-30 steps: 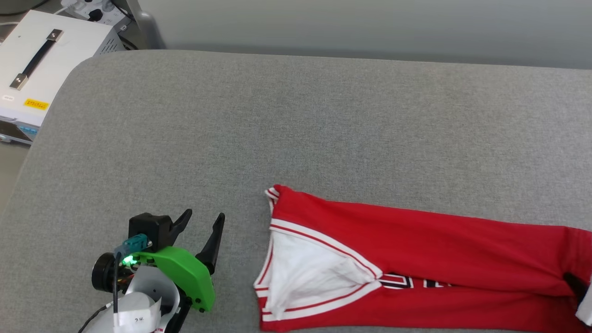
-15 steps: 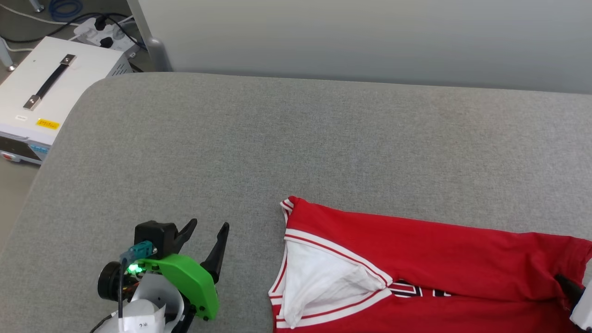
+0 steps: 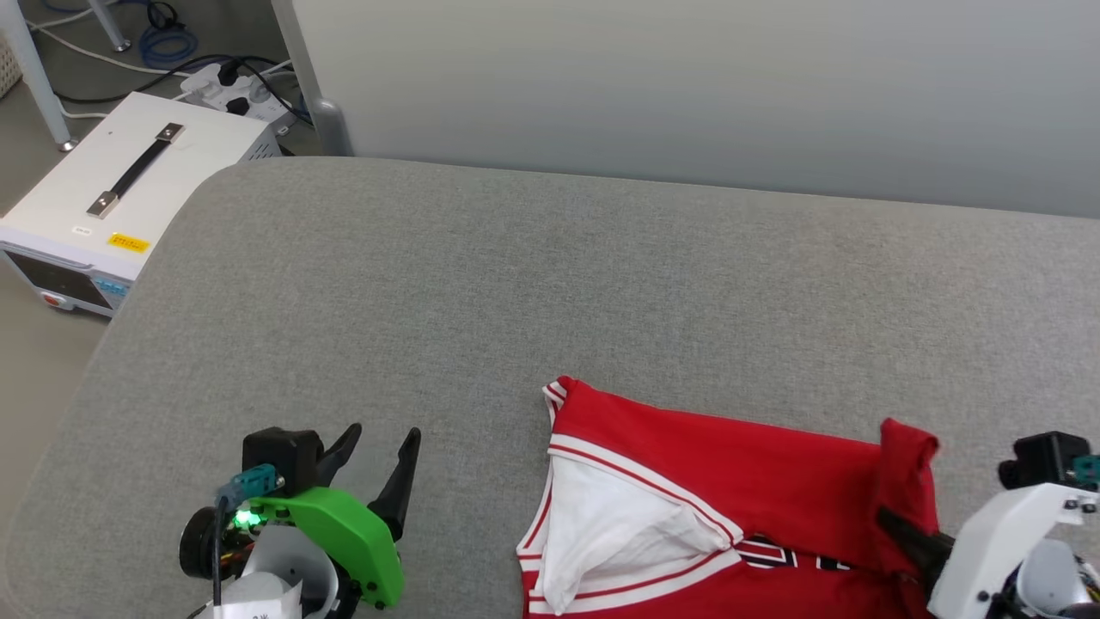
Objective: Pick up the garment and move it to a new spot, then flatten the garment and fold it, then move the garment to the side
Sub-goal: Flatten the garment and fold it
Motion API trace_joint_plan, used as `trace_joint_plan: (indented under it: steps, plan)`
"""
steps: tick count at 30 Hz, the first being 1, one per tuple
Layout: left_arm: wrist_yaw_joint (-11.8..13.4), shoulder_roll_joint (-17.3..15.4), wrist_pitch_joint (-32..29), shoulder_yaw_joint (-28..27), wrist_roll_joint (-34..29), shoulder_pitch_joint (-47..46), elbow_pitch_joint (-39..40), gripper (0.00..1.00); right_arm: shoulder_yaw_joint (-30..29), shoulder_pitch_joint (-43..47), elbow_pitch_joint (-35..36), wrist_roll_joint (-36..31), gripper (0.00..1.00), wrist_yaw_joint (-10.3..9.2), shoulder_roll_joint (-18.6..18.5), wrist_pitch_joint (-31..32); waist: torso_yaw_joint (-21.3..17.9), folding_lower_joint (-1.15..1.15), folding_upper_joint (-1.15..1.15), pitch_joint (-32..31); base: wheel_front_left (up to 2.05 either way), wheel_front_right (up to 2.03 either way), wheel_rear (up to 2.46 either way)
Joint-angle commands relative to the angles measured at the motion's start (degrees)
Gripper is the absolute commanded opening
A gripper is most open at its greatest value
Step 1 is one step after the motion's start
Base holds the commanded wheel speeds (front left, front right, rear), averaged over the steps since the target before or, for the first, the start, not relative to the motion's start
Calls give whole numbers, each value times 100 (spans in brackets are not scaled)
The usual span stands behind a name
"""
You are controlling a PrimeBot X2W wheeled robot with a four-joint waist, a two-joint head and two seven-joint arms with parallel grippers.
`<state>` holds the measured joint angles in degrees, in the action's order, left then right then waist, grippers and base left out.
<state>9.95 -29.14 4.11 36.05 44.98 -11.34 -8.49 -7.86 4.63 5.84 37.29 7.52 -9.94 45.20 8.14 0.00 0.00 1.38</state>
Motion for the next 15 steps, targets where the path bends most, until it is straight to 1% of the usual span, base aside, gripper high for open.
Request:
trace_joint_plan:
  steps: [1,4,9,11,15]
  plan:
    - [39,-18,61,-43,39,81,4,100,124,20,114,-6,0,-3,158,76,34,0,0,-20,0,0,0]
    - [41,-68,66,-49,28,83,-12,100,473,-90,248,31,0,-3,433,247,82,0,0,-32,0,0,0]
    - [46,-80,62,-51,36,61,5,100,986,-320,113,87,0,-3,674,255,195,0,0,-75,0,0,0]
    - [40,-79,66,-53,48,46,2,100,1296,-446,-111,451,0,-3,701,-2,286,0,0,-89,0,0,0]
    - [34,-90,71,-50,62,51,-2,100,1682,-672,-591,875,0,-3,704,-547,397,0,0,-101,0,0,0]
